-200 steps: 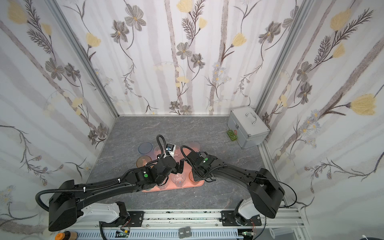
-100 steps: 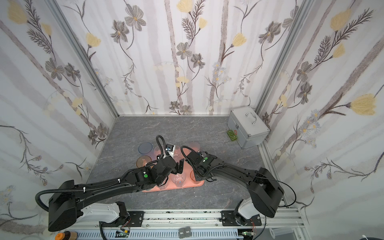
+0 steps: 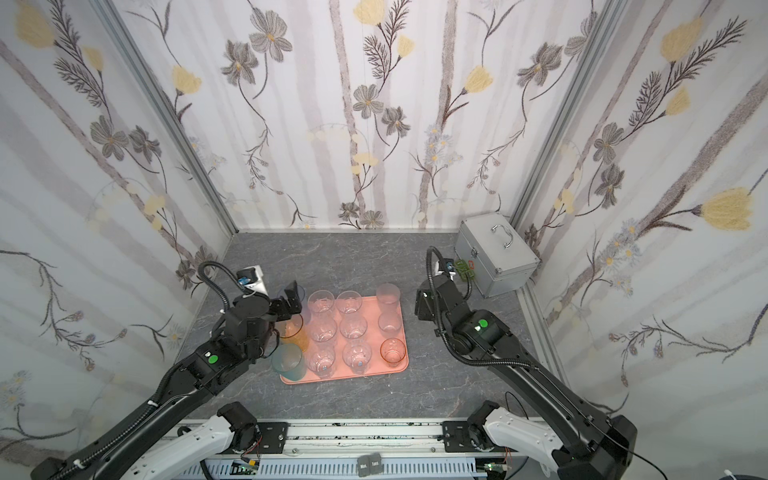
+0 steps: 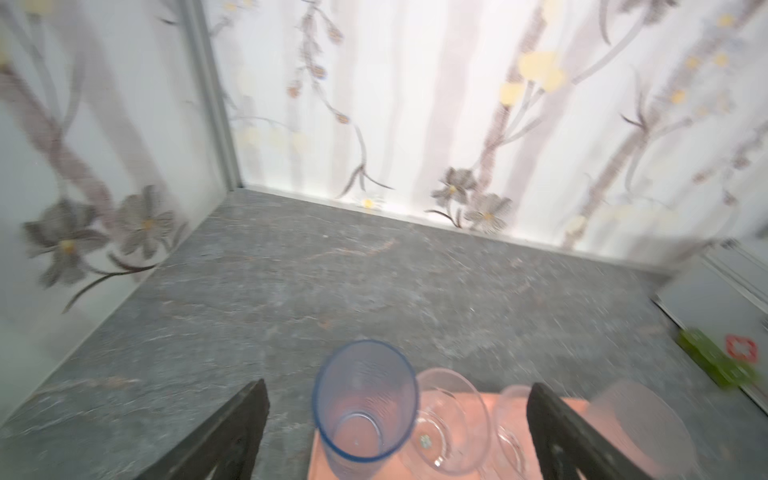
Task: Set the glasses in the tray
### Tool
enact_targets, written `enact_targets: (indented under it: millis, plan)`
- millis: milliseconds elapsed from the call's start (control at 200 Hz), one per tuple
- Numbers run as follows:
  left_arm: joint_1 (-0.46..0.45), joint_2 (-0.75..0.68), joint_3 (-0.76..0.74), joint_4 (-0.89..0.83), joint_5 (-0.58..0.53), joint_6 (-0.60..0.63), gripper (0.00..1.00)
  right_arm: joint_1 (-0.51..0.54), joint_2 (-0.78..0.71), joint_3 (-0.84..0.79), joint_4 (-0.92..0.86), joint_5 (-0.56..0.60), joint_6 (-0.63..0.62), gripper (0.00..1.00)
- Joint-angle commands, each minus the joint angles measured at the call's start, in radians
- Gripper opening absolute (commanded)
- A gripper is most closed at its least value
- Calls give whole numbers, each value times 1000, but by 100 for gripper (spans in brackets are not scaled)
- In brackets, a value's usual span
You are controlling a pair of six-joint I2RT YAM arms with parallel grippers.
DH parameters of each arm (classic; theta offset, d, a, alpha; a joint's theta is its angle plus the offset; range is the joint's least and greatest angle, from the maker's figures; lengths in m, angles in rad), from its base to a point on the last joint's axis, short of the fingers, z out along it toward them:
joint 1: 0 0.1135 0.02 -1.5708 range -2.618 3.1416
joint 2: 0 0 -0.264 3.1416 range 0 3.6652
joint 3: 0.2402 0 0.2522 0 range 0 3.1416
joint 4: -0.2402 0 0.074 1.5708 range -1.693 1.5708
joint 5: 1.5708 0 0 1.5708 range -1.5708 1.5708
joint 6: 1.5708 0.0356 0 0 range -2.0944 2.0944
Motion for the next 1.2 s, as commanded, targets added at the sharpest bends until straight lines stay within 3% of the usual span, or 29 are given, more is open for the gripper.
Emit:
enact_targets:
  millis: [0,175,250,325,460,684,1194]
  plan:
    - [160,-7,-23,-28,-15,-74,100,-81,-52,-137,369,181,-88,100]
    - [448,-12,-142,100,28,-211,100,-376,-12,-276,571,47,-90,100]
    - [542,14,-190,145,17,-268,100,-452,38,-291,601,2,-76,100]
    - [581,57,-237,210,9,-270,100,-488,81,-301,613,-7,-73,100]
    - [580,147,-296,327,16,-223,100,-522,138,-349,674,-16,-68,100]
    - [504,126,-480,643,-155,-110,100,-549,183,-355,744,-50,-72,100]
    - [451,307,-537,915,-127,-48,100,-559,86,-641,1259,-32,-320,100]
